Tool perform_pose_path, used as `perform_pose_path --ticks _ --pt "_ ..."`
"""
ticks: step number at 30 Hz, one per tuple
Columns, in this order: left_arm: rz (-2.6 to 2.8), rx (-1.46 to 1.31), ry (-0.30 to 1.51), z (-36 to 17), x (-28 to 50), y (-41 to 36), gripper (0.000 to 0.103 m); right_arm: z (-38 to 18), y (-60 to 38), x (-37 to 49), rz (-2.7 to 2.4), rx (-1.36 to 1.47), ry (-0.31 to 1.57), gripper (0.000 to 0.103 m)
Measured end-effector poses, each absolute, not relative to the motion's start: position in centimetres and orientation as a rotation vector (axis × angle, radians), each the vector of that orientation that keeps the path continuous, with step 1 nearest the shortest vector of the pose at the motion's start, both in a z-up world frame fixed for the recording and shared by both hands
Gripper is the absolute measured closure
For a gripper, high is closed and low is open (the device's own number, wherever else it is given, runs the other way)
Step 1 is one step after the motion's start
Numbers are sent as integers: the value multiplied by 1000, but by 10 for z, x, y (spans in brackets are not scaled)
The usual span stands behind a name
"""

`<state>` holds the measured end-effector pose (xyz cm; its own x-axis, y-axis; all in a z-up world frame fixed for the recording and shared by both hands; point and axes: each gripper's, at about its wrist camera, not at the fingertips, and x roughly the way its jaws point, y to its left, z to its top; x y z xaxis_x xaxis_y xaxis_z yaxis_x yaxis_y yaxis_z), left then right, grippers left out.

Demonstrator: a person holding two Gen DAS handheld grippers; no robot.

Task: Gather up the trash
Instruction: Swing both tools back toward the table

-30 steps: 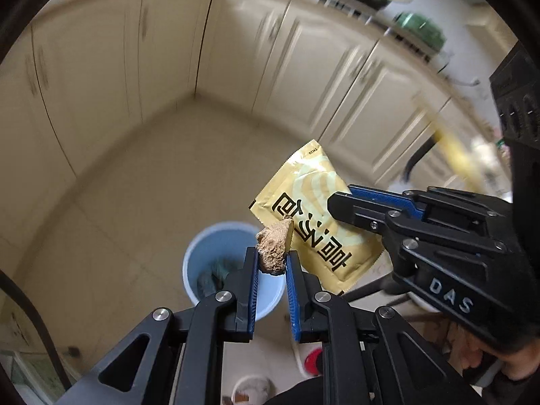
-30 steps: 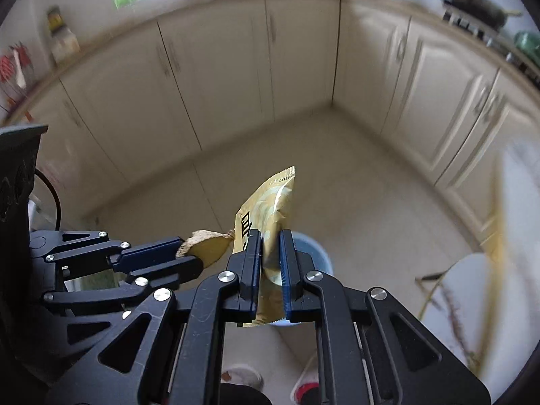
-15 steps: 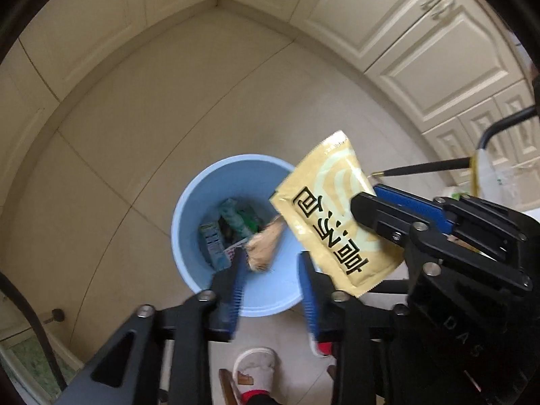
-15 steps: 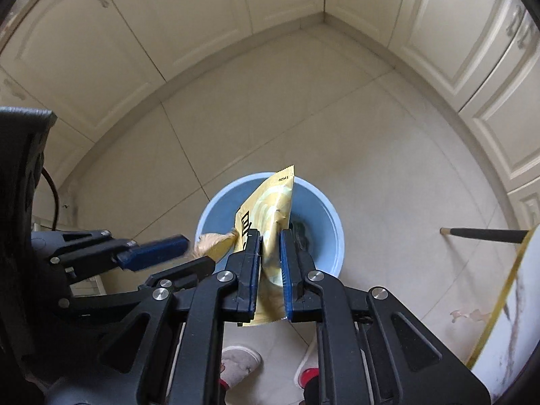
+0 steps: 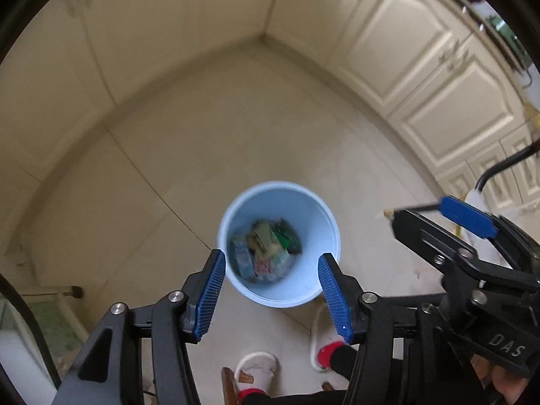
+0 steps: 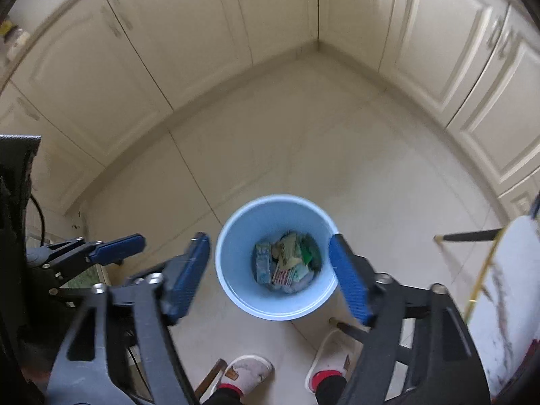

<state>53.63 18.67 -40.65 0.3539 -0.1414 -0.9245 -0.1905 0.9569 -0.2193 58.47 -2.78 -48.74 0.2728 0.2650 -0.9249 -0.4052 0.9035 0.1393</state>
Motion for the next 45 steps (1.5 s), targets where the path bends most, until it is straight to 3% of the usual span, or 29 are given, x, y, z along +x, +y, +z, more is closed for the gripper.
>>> perform_pose_path --ticks 4,10,15,17,23,30,37,45 --pt "120 -219 1048 -336 501 182 42 -422 -24 556 443 -146 1096 7" --pt "151 -160 771 -239 441 153 32 -310 -30 494 422 -157 852 1" --pt "169 -94 533 -176 393 103 9 -221 -57 434 339 -166 630 0" --pt "176 -76 447 -157 374 84 5 -189 -74 409 297 -164 543 0" --pt "167 -67 264 -123 323 24 1 -112 -113 343 195 -137 376 0" --pt "99 -53 149 -133 274 -33 1 -68 -149 280 115 -105 260 0" --pt "80 -38 64 -212 148 -29 1 -58 -181 237 36 -69 213 0" --pt "38 -21 41 -245 110 -58 1 -55 -210 210 -10 -45 210 0"
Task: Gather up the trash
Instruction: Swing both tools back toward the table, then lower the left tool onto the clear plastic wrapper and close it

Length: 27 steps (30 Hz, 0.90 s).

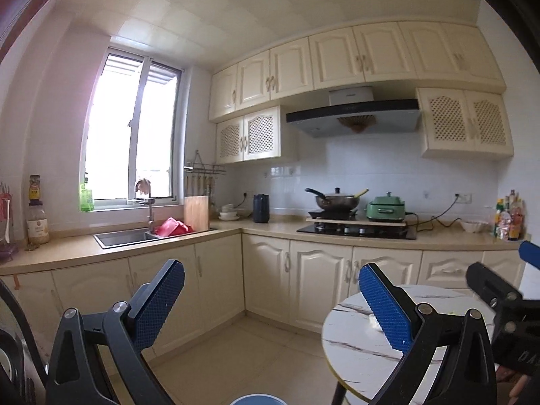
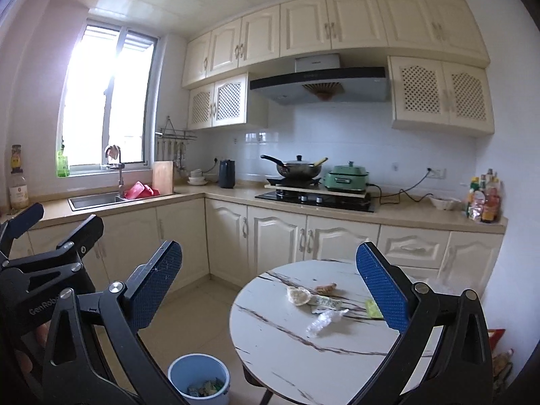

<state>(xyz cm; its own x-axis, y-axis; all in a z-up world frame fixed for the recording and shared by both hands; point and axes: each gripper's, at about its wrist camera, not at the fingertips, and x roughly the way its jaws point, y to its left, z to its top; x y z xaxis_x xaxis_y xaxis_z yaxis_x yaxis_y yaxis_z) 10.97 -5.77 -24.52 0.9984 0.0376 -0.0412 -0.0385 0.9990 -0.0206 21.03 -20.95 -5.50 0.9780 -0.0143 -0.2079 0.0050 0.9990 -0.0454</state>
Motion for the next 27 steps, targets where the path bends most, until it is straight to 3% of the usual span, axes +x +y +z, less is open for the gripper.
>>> perform_pose_path --ticks 9,18,27 --pt "-12 25 53 -233 108 -64 1 -61 -228 204 -35 -35 222 0" --pt "-63 64 110 -205 158 -79 1 -75 -256 216 -69 -11 255 0" --pt "-194 84 373 -214 258 -106 1 -114 -349 254 -266 58 389 0"
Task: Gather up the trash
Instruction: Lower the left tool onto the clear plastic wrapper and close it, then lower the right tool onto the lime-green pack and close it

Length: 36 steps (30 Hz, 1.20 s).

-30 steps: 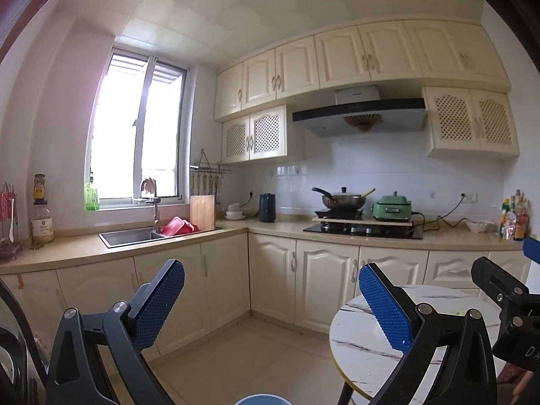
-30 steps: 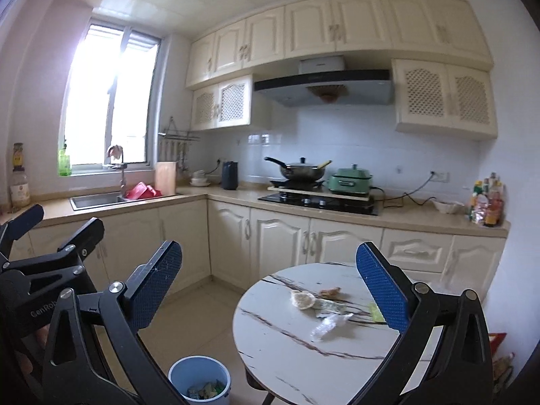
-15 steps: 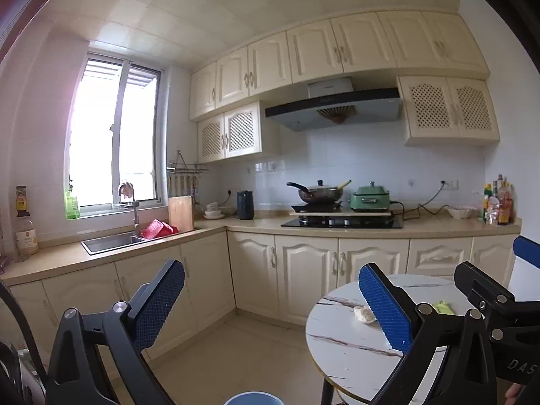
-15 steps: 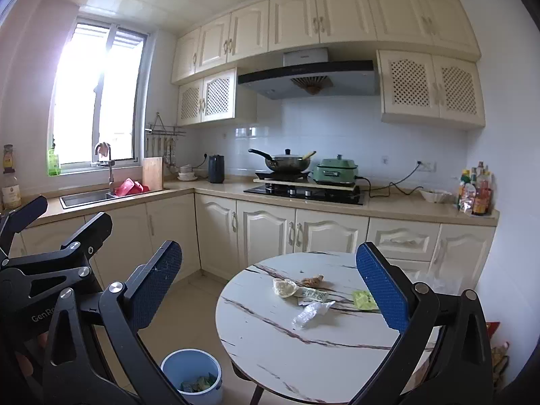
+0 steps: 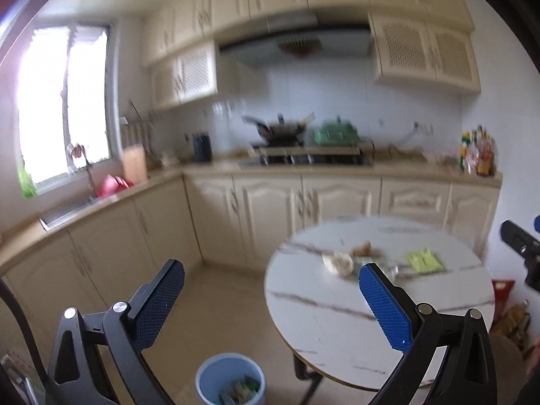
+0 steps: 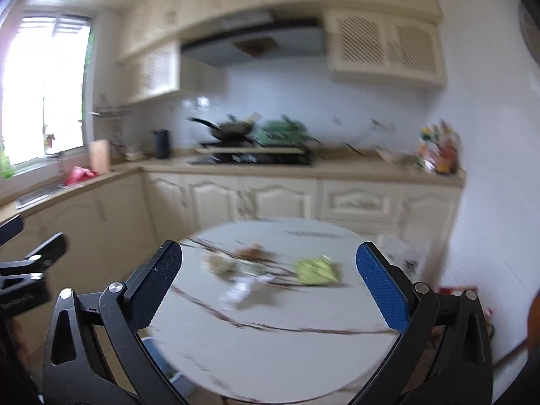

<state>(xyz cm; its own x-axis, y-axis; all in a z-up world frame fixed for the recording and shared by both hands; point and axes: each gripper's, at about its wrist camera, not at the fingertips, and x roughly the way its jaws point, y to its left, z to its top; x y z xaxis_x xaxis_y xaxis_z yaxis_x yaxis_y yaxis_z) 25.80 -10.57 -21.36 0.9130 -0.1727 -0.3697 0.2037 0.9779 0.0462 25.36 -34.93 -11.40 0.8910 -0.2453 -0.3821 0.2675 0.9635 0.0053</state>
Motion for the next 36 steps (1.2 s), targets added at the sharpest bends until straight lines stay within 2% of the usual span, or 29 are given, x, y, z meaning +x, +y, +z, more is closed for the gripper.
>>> perform_pose_path --ticks 5,14,25,26,27,28,30,31,33,36 --pt "-256 85 524 -224 319 -128 1 -156 -407 284 -363 123 522 0" --pt "-456 168 771 -244 425 -211 1 -231 -463 338 -403 168 755 0" --pt "-537 250 932 -257 505 -266 3 -261 -501 396 -391 130 880 0" --pt "-536 249 936 -257 510 -266 9 -264 -504 403 -380 127 891 0" --pt "-541 246 942 -257 514 -267 24 -266 -505 408 -370 130 896 0" --pt "-540 248 939 -256 518 -266 23 -267 -507 413 -364 132 904 0" --pt "-551 251 911 -254 522 -260 42 -270 -511 427 -341 138 911 0" --pt "-558 252 900 -254 523 -257 48 -272 -512 435 -325 146 923 0" --pt "-560 238 887 -251 522 -249 82 -274 -513 451 -308 135 944 0" --pt "-544 221 887 -250 522 -238 84 -283 -513 477 -279 116 980 0"
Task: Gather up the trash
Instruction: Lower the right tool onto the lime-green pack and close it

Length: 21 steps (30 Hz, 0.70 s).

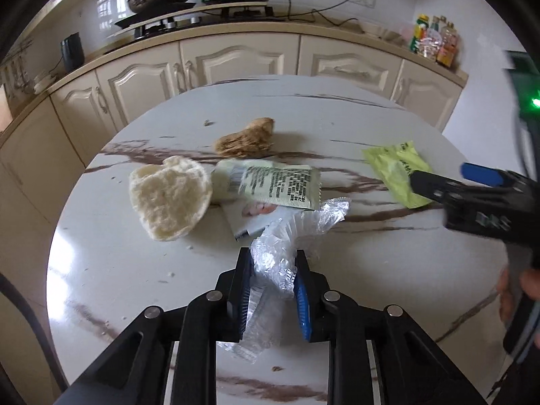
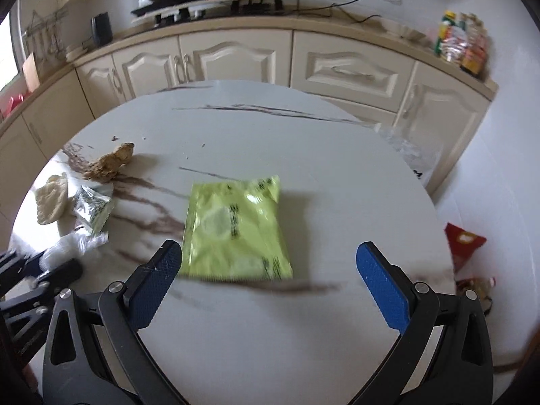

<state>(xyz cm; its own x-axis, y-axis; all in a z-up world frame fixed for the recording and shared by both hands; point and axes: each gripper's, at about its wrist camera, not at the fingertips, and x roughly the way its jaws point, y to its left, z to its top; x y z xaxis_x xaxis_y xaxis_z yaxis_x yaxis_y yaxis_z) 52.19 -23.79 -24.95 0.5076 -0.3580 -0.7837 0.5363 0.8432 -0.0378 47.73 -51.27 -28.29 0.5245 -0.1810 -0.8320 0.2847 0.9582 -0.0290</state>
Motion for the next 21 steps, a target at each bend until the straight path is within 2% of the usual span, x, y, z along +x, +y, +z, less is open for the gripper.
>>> perform_pose_path --ticks 5,11,12,14,17,19,21 --pt "-541 186 876 -257 500 -222 85 -305 -513 511 -202 135 1074 0" --pt "-577 122 865 -237 482 -196 84 -312 -507 515 -163 80 1081 1" --pt "-589 111 863 -232 481 -194 84 -312 -506 512 -156 77 1075 7" --pt "-601 84 855 -227 476 -186 84 -307 -503 504 -138 68 1063 40" --pt "-607 76 851 -222 468 -177 84 -303 -496 496 -101 54 1070 71" --pt "-608 64 856 -219 461 -169 84 -303 -491 491 -83 44 1077 80" --pt "-610 54 854 -214 455 -161 84 -303 -484 481 -70 39 1067 83"
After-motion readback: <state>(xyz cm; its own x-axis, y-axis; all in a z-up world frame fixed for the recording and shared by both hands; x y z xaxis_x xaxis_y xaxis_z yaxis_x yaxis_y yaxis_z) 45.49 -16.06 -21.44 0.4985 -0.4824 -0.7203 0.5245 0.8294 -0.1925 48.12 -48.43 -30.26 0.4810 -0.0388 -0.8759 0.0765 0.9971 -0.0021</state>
